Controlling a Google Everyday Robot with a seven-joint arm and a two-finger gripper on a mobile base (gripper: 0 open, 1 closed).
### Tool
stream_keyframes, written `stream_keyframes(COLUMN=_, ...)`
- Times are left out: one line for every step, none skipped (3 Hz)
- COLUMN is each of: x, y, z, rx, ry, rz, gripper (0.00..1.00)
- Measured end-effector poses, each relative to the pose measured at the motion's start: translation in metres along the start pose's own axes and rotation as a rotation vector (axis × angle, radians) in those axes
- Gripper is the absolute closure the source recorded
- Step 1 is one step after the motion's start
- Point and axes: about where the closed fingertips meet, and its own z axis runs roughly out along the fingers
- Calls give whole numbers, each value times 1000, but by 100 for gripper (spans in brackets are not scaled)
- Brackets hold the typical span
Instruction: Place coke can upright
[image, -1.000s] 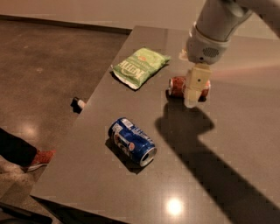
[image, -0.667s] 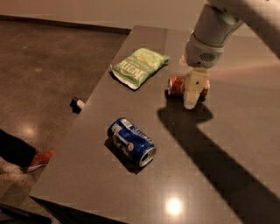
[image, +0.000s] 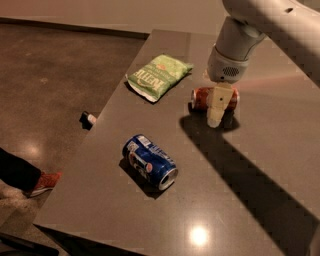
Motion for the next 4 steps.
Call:
stream_keyframes(x=-4, y=-4, z=0, rx=2, ry=-2, rz=-7, gripper=18)
stream_keyframes(x=-3, y=-9, z=2, rx=0, ry=0, rz=-8, gripper=41)
stream_keyframes(x=-1, y=-12, z=4, rx=-5, ry=2, rz=-6, gripper=65)
stream_keyframes(x=5, y=-11, z=-6, rx=-13, ry=-44, rz=33, gripper=88)
